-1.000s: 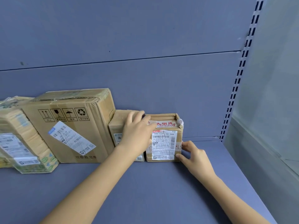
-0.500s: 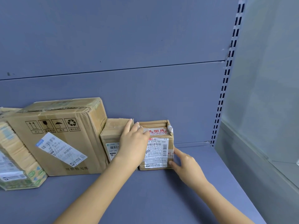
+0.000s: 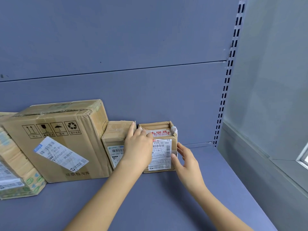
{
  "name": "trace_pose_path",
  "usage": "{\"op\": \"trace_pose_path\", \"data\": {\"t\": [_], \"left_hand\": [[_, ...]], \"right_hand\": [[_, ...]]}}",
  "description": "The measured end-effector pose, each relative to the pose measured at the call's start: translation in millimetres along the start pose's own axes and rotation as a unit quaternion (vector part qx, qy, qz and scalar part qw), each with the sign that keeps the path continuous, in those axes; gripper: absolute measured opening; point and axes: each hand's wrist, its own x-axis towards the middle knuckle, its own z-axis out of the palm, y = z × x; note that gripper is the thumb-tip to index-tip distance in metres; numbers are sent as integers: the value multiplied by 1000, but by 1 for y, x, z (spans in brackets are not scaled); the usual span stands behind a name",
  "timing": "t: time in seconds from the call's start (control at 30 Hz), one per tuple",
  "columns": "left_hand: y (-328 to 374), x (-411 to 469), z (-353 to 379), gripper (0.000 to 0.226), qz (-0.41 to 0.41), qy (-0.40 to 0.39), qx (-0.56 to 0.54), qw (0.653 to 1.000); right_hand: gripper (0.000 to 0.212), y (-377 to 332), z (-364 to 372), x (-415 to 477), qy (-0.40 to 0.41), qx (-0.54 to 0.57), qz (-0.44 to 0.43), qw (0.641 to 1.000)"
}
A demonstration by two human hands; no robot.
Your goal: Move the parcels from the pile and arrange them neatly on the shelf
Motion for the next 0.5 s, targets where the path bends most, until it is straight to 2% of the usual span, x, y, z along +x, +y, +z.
{"op": "trace_pose_path", "data": {"t": [0.23,0.37,0.47,0.5], "left_hand": [[0,0,3,55,0,4,-5,1000],[1,1,5,52,-1,7,-4,1000],[2,2,5,52,-1,6,-3,1000],[2,2,5,52,0,7,-3,1000]], "right_hand": [[25,-5,-4,6,-46,55,45,996],[36,-7,-7,10,-55,60,53,995],[17,-12,-3,11,-58,55,49,996],[18,-13,-1,11,-59,48,46,996]]}}
